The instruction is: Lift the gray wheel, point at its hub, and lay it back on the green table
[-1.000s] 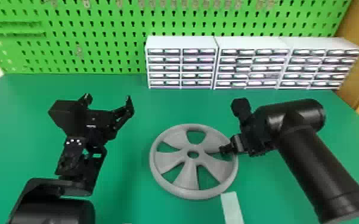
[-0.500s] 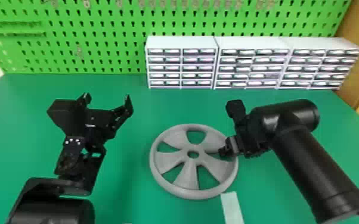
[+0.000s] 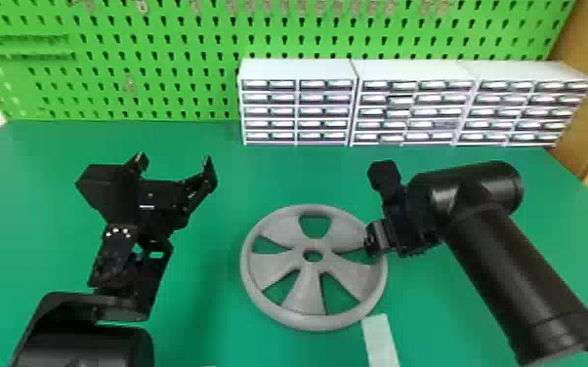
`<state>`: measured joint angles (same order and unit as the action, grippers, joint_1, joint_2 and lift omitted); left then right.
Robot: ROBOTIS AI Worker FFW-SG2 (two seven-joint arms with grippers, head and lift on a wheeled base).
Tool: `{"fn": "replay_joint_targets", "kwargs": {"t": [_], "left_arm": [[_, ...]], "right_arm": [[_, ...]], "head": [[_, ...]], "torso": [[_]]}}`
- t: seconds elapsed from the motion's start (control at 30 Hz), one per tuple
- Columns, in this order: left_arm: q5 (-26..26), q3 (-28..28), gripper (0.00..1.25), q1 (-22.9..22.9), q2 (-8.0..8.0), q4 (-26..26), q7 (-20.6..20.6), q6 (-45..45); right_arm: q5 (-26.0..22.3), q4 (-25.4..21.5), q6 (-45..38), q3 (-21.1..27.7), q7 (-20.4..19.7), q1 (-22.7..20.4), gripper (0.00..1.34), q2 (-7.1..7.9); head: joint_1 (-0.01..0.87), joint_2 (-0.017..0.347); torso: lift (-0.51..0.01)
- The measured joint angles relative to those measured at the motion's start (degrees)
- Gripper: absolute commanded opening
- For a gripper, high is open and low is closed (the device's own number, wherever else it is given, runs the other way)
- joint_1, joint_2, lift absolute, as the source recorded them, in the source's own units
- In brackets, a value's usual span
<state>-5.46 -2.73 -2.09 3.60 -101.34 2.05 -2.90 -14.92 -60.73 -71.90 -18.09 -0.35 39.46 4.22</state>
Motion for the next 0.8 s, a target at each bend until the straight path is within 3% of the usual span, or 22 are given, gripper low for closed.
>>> {"fn": "replay_joint_targets", "kwargs": {"t": [0.47,0.8], "left_arm": [[0.0,0.1,1.14,-0.1,0.00,0.0,0.0,-0.1],[0.0,0.0,1.14,-0.2,0.00,0.0,0.0,-0.1]], "right_arm": [[0.3,-0.7,0.0,0.5,0.0,-0.6,0.15,0.08],[1.8,-6.4,-0.6,3.8,0.0,-2.1,0.15,0.27]], "head": [[0.692,0.048],[0.692,0.048]], "torso": [[-0.093],[-0.093]]}}
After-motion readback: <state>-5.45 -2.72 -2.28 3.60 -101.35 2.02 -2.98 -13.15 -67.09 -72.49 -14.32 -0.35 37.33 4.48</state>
